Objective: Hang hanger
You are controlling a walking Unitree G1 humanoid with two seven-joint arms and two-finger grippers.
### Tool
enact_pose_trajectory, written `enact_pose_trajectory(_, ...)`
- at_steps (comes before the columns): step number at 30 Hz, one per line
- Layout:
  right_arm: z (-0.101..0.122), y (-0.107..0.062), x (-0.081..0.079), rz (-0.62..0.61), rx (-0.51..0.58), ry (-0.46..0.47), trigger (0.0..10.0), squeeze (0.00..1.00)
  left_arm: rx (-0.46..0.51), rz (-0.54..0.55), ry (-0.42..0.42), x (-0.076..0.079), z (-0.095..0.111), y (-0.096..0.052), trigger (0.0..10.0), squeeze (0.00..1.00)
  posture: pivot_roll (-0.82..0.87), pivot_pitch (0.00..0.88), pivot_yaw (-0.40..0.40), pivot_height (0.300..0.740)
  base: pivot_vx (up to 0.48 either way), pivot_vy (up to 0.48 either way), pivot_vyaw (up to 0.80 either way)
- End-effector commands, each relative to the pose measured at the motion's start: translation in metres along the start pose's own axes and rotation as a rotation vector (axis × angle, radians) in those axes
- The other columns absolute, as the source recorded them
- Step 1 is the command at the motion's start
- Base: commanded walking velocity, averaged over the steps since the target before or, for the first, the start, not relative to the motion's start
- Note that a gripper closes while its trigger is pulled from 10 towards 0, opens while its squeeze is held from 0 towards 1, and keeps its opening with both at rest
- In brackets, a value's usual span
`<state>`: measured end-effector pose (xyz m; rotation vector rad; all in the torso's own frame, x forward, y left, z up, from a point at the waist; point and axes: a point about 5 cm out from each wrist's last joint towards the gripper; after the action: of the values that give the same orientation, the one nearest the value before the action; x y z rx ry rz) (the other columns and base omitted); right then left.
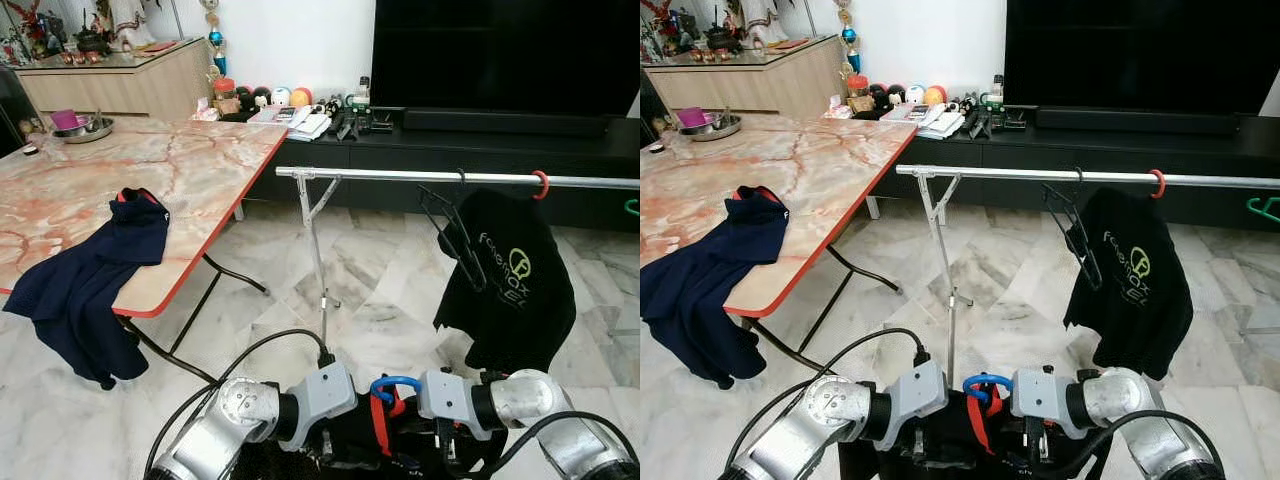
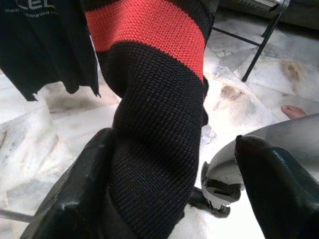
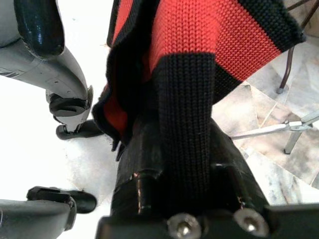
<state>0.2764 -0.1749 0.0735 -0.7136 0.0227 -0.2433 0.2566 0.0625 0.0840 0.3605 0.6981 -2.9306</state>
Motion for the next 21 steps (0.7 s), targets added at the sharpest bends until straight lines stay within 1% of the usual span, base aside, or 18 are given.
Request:
enact_pose_trajectory(1, 0.0127, -0.0044, 0.0035, -0.024, 0.059, -0.023, 0.0, 0.00, -0.014, -0.025, 0.020, 0.0023, 0.0003, 0.0043, 3.3, 0.00, 0.07, 0.000, 0.024, 0.740, 0.000, 0.000, 0.00)
enact_pose_trajectory(2, 0.0133, -0.0044, 0.0032, -0.025, 0.064, -0.019, 0.0, 0.00, -0.007, -0.024, 0.013, 0.0026, 0.0008, 0.0056, 0.0, 0.00, 0.07, 0.000, 0.024, 0.740, 0.000, 0.000, 0.00)
enact_pose_trajectory(7, 0.0142, -0.0045, 0.0026, -0.026, 0.068, -0.013, 0.0, 0.00, 0.002, -0.023, 0.005, 0.0028, 0.0014, 0.0069, 0.0, 0.00, 0.07, 0.000, 0.024, 0.740, 0.000, 0.000, 0.00)
enact_pose_trajectory(13, 0.0140, -0.0093, 0.0046, -0.032, 0.061, 0.002, 0.0, 0.00, -0.006, -0.022, 0.017, 0.0020, 0.0009, 0.0080, 0.0, 0.00, 0.06, 0.000, 0.019, 0.740, 0.000, 0.000, 0.00)
enact_pose_trajectory(21, 0.0162, -0.0098, 0.0042, -0.033, 0.065, 0.009, 0.0, 0.00, -0.016, -0.046, 0.033, 0.0064, 0.0008, 0.0115, 0.0, 0.00, 0.06, 0.000, 0.020, 0.740, 0.000, 0.000, 0.00)
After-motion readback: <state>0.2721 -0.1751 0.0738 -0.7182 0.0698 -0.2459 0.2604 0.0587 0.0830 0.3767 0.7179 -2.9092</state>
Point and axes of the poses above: a point about 5 cm out from each wrist's last joint towards the gripper, its own y axis pointing out of the wrist towards the gripper, its own z axis along the axis of the wrist's last joint, x = y × z, and after that the axes turned 12 degrees about y, right-handed
